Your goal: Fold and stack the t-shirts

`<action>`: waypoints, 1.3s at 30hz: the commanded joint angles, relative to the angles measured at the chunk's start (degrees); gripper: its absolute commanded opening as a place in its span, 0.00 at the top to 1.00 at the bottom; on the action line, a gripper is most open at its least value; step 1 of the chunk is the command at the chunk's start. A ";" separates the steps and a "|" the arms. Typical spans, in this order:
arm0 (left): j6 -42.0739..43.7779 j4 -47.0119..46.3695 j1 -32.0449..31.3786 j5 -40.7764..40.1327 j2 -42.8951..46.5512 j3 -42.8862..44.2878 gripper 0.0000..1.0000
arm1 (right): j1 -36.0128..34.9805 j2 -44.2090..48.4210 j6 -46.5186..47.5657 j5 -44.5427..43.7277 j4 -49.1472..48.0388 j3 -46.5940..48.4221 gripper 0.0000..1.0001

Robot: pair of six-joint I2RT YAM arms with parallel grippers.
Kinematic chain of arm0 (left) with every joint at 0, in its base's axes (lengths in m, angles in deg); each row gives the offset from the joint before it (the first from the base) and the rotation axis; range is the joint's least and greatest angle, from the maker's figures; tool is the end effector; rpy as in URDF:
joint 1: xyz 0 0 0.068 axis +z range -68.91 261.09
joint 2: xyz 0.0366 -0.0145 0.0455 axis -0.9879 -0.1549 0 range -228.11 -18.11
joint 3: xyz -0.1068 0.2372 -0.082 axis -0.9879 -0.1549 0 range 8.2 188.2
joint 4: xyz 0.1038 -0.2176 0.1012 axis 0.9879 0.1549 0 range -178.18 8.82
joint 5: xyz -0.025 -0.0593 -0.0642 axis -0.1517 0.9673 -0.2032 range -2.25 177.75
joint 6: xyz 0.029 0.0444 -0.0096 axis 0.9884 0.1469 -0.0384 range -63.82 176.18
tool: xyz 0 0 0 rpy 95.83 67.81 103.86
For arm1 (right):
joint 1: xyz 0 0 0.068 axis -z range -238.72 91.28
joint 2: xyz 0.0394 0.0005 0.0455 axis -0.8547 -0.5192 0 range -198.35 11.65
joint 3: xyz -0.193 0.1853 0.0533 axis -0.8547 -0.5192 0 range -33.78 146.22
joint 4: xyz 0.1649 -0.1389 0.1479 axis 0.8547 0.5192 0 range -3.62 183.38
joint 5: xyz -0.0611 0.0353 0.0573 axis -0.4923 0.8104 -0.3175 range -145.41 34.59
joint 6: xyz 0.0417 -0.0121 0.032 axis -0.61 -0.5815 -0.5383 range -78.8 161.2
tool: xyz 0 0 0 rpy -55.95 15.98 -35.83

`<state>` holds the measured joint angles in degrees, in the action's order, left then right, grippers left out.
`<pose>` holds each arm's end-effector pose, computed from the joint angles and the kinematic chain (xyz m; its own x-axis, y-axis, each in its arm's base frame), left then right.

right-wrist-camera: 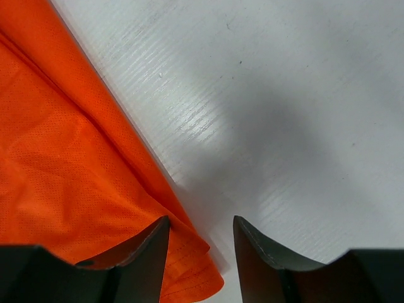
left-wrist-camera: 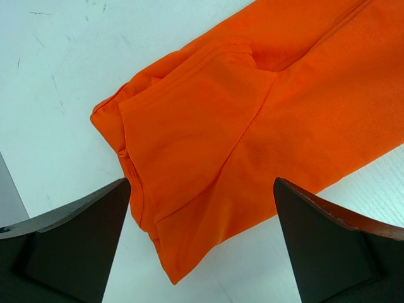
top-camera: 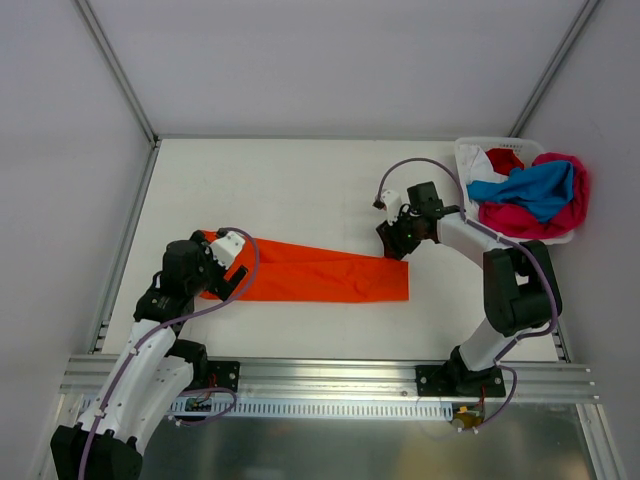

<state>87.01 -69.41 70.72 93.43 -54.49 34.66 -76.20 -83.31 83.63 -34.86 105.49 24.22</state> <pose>0.1520 -0.0313 0.2344 -0.2700 0.5678 -0.7776 0.4690 0.7829 0.4088 0.3154 0.1126 0.1881 -0.2683 -0.7468 -0.6086 -0.8795 0.4477 -0.1616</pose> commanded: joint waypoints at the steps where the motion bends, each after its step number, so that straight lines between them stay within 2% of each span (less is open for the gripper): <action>1: -0.68 -0.92 0.62 0.66 0.87 -0.44 0.01 | -0.28 0.21 0.54 -0.43 1.89 1.51 0.52; 6: -0.68 -0.83 0.70 0.66 0.96 -0.44 0.01 | -0.28 0.83 1.51 -0.61 3.64 1.33 0.47; 9: -0.68 -0.83 0.70 0.83 0.96 -0.53 0.01 | -0.28 0.83 1.68 0.44 5.14 1.59 0.40; 14: -0.59 -0.83 0.70 0.74 0.87 -0.53 0.01 | -0.37 1.09 1.42 1.33 6.20 1.77 0.40; 20: -0.59 -0.92 0.88 0.83 0.87 -0.62 0.01 | -0.63 1.18 1.16 2.91 7.34 1.68 0.51; 31: -0.51 -0.83 0.88 1.01 0.61 -0.70 0.01 | -0.63 3.02 1.42 3.79 8.74 0.71 0.94; 33: -0.42 -0.83 0.88 1.01 0.52 -0.70 0.01 | -0.54 3.55 1.51 4.40 9.62 1.06 0.98; 39: -0.51 -0.83 0.88 1.18 -0.18 -0.62 0.01 | -0.63 3.99 1.86 9.84 18.14 4.57 1.00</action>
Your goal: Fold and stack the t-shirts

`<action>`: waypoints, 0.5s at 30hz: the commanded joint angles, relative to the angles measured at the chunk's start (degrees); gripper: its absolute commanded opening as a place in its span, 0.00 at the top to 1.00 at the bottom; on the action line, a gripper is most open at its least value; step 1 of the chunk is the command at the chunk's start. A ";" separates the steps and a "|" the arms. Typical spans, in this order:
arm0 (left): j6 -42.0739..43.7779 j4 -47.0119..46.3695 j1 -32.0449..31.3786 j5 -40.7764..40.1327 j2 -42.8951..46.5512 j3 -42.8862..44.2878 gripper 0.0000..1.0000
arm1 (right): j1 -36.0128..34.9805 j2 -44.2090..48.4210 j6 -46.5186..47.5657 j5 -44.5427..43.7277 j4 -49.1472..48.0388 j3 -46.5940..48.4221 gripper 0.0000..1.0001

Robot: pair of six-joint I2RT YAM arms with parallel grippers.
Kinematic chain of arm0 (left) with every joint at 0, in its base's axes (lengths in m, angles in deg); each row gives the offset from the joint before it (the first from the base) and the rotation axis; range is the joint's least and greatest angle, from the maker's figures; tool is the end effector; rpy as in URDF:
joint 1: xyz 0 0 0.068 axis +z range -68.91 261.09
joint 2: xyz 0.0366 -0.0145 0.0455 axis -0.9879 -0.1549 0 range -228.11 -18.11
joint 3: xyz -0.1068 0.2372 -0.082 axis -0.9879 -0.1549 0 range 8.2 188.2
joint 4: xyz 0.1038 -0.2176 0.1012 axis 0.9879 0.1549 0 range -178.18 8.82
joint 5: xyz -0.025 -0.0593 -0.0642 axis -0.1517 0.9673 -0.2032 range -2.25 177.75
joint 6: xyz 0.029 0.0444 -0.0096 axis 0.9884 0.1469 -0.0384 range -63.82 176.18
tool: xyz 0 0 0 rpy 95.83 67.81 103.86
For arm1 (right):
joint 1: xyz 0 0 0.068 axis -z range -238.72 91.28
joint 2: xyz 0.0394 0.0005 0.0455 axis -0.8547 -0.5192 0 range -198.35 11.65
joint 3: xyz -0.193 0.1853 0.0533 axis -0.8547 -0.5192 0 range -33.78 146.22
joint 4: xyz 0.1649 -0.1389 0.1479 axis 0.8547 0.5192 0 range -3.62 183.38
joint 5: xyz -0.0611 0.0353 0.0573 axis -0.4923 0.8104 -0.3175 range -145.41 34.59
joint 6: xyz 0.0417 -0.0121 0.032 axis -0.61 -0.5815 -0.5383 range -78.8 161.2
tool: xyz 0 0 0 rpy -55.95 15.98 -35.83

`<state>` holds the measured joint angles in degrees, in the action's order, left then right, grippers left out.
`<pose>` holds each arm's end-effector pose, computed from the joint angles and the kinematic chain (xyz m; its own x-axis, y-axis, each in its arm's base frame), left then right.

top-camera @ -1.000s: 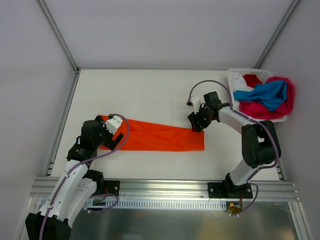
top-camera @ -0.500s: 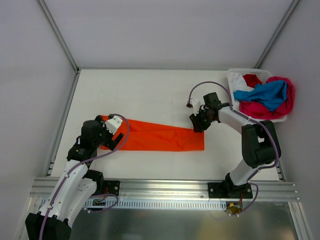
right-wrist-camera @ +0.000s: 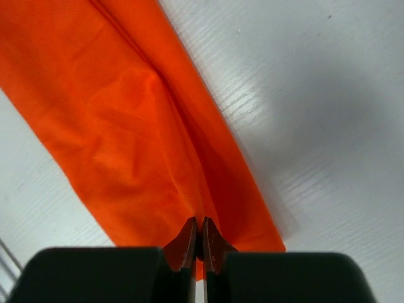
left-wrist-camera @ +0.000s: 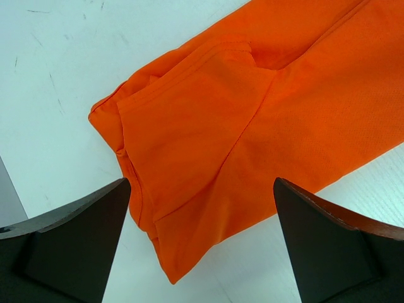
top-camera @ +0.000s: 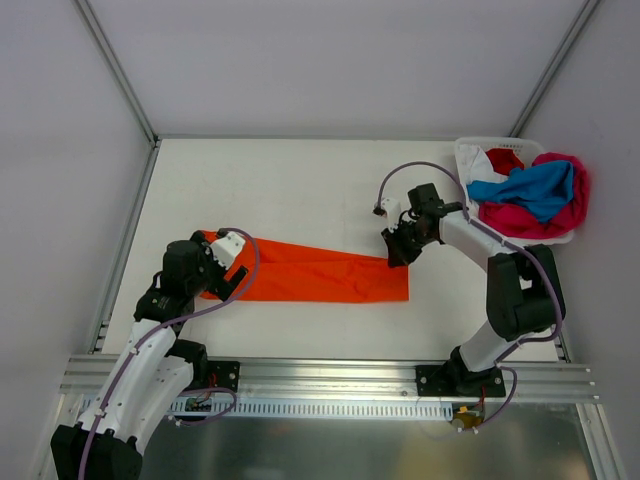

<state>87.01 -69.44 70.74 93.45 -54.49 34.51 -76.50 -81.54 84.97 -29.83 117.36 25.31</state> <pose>0.1519 -0.0312 0.2336 -0.2717 0.5680 -0.7769 0.4699 0.7828 0.4080 0.2961 0.1113 0.1932 -0.3133 -0.7556 -0.5752 -0.9214 0.3886 -0.0087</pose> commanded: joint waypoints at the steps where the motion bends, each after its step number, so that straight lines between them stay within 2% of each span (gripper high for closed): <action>1: -0.51 -0.81 0.86 1.25 -0.36 -0.46 0.01 | -0.32 2.13 0.62 5.52 8.72 4.44 1.00; 8: -0.42 -0.90 0.86 1.78 -0.80 -0.38 0.01 | -0.32 -0.85 1.93 11.85 19.72 8.31 1.00; 15: -0.33 -0.81 0.86 1.95 -1.50 -0.38 0.01 | -0.24 -6.92 12.82 19.31 35.97 11.75 1.00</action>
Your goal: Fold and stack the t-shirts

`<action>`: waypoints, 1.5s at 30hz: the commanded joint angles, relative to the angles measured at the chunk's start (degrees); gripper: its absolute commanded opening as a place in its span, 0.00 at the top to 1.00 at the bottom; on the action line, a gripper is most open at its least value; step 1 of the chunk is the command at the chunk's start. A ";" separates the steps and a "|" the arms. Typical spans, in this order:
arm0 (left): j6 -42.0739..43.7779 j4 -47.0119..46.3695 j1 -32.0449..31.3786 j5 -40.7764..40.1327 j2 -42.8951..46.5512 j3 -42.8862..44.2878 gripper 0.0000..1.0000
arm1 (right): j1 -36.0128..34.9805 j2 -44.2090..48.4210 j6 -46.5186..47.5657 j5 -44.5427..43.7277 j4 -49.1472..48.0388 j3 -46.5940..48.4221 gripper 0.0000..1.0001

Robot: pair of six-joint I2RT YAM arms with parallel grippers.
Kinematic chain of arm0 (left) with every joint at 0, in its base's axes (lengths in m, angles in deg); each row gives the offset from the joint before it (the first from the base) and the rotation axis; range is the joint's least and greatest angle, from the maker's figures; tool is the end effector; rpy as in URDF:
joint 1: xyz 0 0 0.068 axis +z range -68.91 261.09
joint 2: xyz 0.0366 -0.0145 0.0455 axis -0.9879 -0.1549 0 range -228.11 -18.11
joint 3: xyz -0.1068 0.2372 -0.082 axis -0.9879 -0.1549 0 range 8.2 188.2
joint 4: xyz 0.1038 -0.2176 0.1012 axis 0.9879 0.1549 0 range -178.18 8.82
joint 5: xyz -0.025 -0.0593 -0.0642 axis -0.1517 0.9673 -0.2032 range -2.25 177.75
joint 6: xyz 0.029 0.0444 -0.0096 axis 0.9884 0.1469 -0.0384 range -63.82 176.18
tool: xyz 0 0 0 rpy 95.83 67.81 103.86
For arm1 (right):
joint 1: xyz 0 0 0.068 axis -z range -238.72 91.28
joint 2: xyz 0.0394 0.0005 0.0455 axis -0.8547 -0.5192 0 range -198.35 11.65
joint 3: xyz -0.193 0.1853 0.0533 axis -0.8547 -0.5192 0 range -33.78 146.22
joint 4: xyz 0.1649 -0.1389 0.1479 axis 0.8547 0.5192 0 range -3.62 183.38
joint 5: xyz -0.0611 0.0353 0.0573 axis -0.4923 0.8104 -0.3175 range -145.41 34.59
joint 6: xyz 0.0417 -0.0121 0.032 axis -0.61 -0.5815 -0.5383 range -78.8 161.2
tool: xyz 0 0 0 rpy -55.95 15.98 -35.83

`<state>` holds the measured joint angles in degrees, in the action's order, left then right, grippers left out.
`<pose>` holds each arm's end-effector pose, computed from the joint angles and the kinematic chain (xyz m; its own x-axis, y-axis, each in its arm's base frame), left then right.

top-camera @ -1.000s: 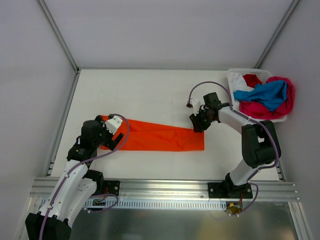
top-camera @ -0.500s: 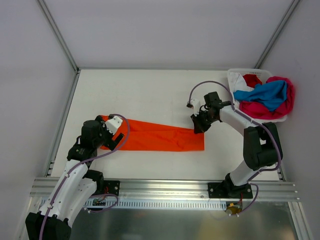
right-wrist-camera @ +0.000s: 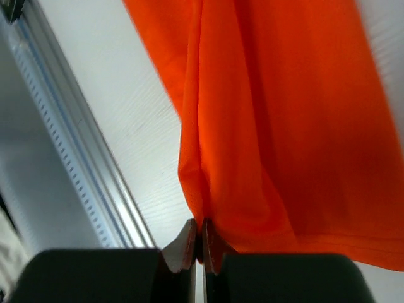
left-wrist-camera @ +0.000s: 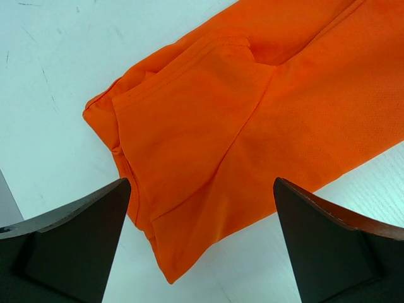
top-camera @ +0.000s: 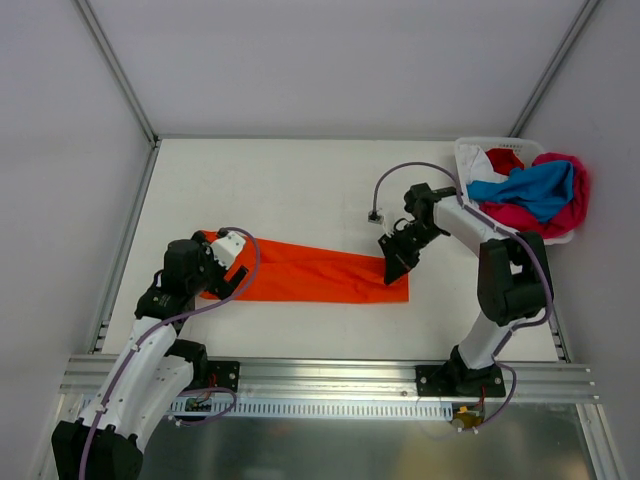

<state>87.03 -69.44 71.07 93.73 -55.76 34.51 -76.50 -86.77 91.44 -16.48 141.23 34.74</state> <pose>0.1547 -0.0310 0.2305 -0.2896 0.5690 -0.7697 0.4778 0.7827 0.3989 0.2886 0.1162 0.2033 -0.3818 -0.7504 -0.5396 -0.9159 0.2288 0.3298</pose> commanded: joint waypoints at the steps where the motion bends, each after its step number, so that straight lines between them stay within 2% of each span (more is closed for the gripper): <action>1: -0.27 -0.81 0.53 1.84 -0.15 -0.38 0.01 | -0.32 -3.26 10.89 6.58 14.65 2.76 1.00; 2: -0.35 -0.81 0.53 1.93 -0.23 -0.38 0.01 | -0.24 -3.97 13.11 7.20 19.72 3.20 1.00; 10: -0.27 -0.81 0.62 2.28 -0.94 -0.29 0.01 | 0.55 -7.06 32.27 11.33 39.44 5.49 1.00; 16: -0.35 -0.81 0.53 2.37 -1.20 -0.20 0.01 | 0.55 -4.25 31.68 10.90 39.98 6.11 1.00; 21: 2.53 -0.99 0.53 3.60 -5.05 0.15 0.01 | 0.73 -2.05 26.77 9.58 34.99 6.11 1.00; 25: 5.97 -4.84 0.62 0.19 -10.86 0.42 0.01 | 0.99 -1.96 23.68 8.87 31.99 5.67 1.00; 27: 7.55 -9.94 0.53 -0.62 -12.27 0.15 0.01 | 0.99 -2.05 22.54 8.79 30.50 5.58 1.00; 32: 11.85 -20.83 0.62 3.34 -15.25 -0.20 0.01 | 0.99 -3.19 19.21 7.82 27.08 5.93 1.00; 34: 12.30 -25.50 0.70 3.51 -18.94 1.63 0.01 | 0.99 -2.40 17.27 6.59 24.53 5.41 1.00; 40: 10.81 -22.97 1.23 11.14 -34.14 10.85 0.01 | 1.08 2.86 7.27 0.46 10.65 2.16 1.00; 42: 10.55 -20.60 1.23 13.44 -39.14 13.06 0.02 | 0.99 4.88 4.01 -2.36 3.01 0.58 1.00; 45: 10.89 -17.44 1.23 16.60 -43.11 15.70 0.04 | 1.08 8.32 0.92 -6.67 -3.33 -1.89 1.00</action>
<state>97.37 -89.63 71.83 103.61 -96.50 47.34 -75.78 -83.22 98.56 -17.52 146.61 34.19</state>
